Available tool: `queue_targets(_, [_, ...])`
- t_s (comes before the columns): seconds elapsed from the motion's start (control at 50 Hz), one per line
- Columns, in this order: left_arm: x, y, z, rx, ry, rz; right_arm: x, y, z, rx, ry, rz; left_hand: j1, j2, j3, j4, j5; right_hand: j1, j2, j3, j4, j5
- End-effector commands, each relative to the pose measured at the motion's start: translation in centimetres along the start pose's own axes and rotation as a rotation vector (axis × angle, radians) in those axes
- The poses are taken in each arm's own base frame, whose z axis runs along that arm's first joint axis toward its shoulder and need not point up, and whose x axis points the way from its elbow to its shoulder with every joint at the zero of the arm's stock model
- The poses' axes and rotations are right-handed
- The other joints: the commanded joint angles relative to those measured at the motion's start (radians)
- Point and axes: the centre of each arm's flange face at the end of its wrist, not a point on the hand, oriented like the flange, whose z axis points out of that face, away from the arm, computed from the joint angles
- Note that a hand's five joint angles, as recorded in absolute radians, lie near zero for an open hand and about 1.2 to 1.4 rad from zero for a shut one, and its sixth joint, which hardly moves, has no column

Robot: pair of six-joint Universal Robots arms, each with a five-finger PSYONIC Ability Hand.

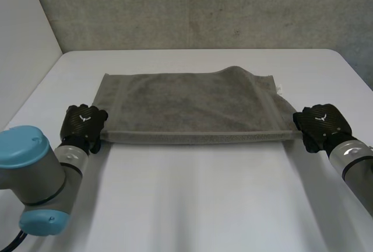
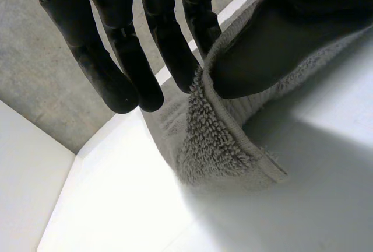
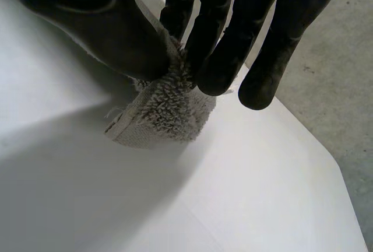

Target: Fold the towel.

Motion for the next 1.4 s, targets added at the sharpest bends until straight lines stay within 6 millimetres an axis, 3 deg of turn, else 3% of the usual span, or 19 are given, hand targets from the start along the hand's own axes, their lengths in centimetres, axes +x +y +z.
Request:
queue_targets(0.02, [-2.0,-3.2,-2.1,0.029,-0.02,0.0,1.2,-2.6,-1.1,0.065,0.038,-0.017,-0.06,-0.122,-0.146,-0.128,-0.263,0.055,0.077,0.058,0.053,0.028])
queue_targets(0.08, [-2.9,-4.7,-2.7,0.074,-0.045,-0.008,2.3,-4.9,-2.1,0.104,0.063,-0.03,-0.06,-0.122,-0.146,-0.128,-0.263,0.055,0.077,0.058,0.053,0.028])
queue_targets(0.12, [-4.4,-7.6,-4.0,0.166,-0.094,-0.024,3.5,-7.3,-3.4,0.133,0.075,-0.039,-0.06,-0.122,-0.146,-0.128,-0.263,0.055,0.077,0.058,0.053,0.028])
queue_targets(0.22, [-5.9,-10.7,-6.2,0.253,-0.129,-0.049,4.8,-10.2,-5.2,0.143,0.053,-0.044,-0.06,-0.122,-0.146,-0.128,-0.263,0.055,0.077,0.058,0.053,0.028])
queue_targets(0.34, [-6.0,-11.2,-8.6,0.213,-0.091,-0.047,5.2,-11.7,-7.1,0.074,-0.029,-0.03,-0.06,-0.122,-0.146,-0.128,-0.263,0.055,0.077,0.058,0.053,0.028])
queue_targets(0.52, [-4.8,-9.9,-8.5,0.169,-0.009,-0.038,4.6,-11.0,-7.1,0.021,-0.096,-0.142,-0.06,-0.122,-0.146,-0.128,-0.263,0.055,0.077,0.058,0.053,0.028])
queue_targets(0.6, [-2.9,-7.3,-6.1,0.08,0.088,-0.028,4.0,-8.9,-4.2,-0.045,-0.153,-0.164,-0.06,-0.122,-0.146,-0.128,-0.263,0.055,0.077,0.058,0.053,0.028])
queue_targets(0.72, [-1.9,-5.7,-2.6,0.025,0.12,-0.027,4.0,-7.1,-0.5,-0.097,-0.18,-0.147,-0.06,-0.122,-0.146,-0.128,-0.263,0.055,0.077,0.058,0.053,0.028])
queue_targets(0.76, [-1.4,-5.0,0.2,0.011,0.122,-0.027,3.5,-6.4,2.1,-0.111,-0.185,-0.149,-0.06,-0.122,-0.146,-0.128,-0.263,0.055,0.077,0.058,0.053,0.028])
queue_targets(0.78, [-1.4,-5.0,0.3,0.011,0.122,-0.027,3.5,-6.4,2.1,-0.111,-0.185,-0.149,-0.06,-0.122,-0.146,-0.128,-0.263,0.055,0.077,0.058,0.053,0.028])
queue_targets(0.88, [-0.7,-4.6,6.1,0.046,0.106,-0.029,2.0,-6.8,6.2,-0.079,-0.159,-0.167,-0.06,-0.122,-0.146,-0.128,-0.263,0.055,0.077,0.058,0.053,0.028])
queue_targets(1.04, [-0.2,-4.5,12.4,0.131,0.064,-0.028,1.6,-7.3,13.3,0.061,-0.024,-0.181,-0.06,-0.122,-0.146,-0.128,-0.263,0.055,0.077,0.058,0.053,0.028])
queue_targets(1.24, [0.5,-3.0,16.5,0.17,0.005,-0.028,0.1,-6.8,17.0,0.131,0.045,-0.21,-0.06,-0.122,-0.146,-0.128,-0.263,0.055,0.077,0.058,0.053,0.028])
queue_targets(1.28, [0.7,-2.7,16.6,0.167,0.01,-0.029,0.0,-6.6,17.3,0.131,0.048,-0.21,-0.06,-0.122,-0.146,-0.128,-0.263,0.009,0.031,0.012,0.007,-0.018])
queue_targets(1.3, [0.8,-2.5,16.6,0.165,0.011,-0.029,-0.3,-6.3,17.5,0.128,0.05,-0.21,-0.06,-0.122,-0.146,-0.128,-0.263,-0.7,-0.679,-0.697,-0.702,-0.727])
queue_targets(1.32, [0.8,-2.5,16.6,0.165,0.011,-0.029,-0.3,-6.3,17.5,0.128,0.05,-0.21,-0.06,-0.122,-0.146,-0.128,-0.263,-0.707,-0.686,-0.704,-0.709,-0.734])
queue_targets(1.34, [0.9,-2.4,16.6,0.16,0.016,-0.032,-0.4,-5.9,17.6,0.114,0.056,-0.209,-0.338,-0.4,-0.425,-0.406,-0.542,-1.167,-1.145,-1.164,-1.169,-1.194])
queue_targets(1.36, [0.9,-2.2,16.4,0.149,0.018,-0.032,-0.6,-5.8,17.6,0.103,0.064,-0.207,-1.108,-1.171,-1.195,-1.176,-1.312,-1.167,-1.145,-1.164,-1.169,-1.194])
queue_targets(1.4, [0.9,-2.1,16.2,0.137,0.021,-0.034,-0.6,-5.8,17.5,0.091,0.076,-0.203,-1.224,-1.286,-1.31,-1.292,-1.427,-1.167,-1.145,-1.164,-1.169,-1.194])
